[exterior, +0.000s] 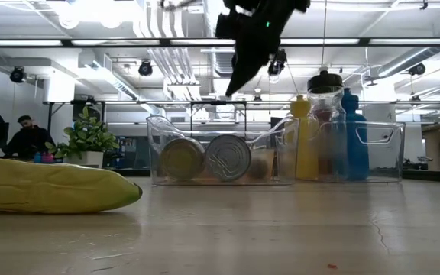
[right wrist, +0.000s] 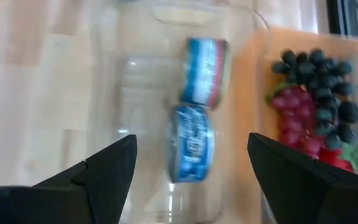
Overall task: Pick & Place Food Item
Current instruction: Put the banana into the orange bin
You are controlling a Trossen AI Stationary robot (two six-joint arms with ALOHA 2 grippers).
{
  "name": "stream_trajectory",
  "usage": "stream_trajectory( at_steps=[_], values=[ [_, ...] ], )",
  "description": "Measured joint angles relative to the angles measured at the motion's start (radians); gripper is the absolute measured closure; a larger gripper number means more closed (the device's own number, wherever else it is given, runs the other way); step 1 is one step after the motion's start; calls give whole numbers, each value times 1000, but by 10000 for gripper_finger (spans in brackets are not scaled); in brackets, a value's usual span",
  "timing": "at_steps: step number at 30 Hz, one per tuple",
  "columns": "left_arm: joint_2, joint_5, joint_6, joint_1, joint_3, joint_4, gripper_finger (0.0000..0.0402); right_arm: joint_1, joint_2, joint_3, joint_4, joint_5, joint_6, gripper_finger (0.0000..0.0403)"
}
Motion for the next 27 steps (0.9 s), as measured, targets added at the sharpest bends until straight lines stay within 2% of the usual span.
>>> stream_trajectory(
  at_steps=[4, 9, 18, 20, 24, 27],
  values=[
    [0, 0, 0, 0, 0, 0, 295, 70, -41, 0, -18, 7, 21, 109],
    [0, 2, 0, 0, 0, -2, 295, 187, -63, 0, -27, 70, 36, 115],
    [0, 72, 0, 0, 0, -47, 295, 373, -66, -2, -28, 84, 37, 110],
    [0, 145, 0, 0, 0, -73, 295, 403, -66, -2, -27, 84, 48, 107],
    [0, 388, 1, -1, 0, -118, 295, 444, -66, -2, -27, 86, 63, 101],
    [8, 491, -19, -1, 0, -115, 295, 459, -66, -2, -24, 87, 67, 97]
  ],
)
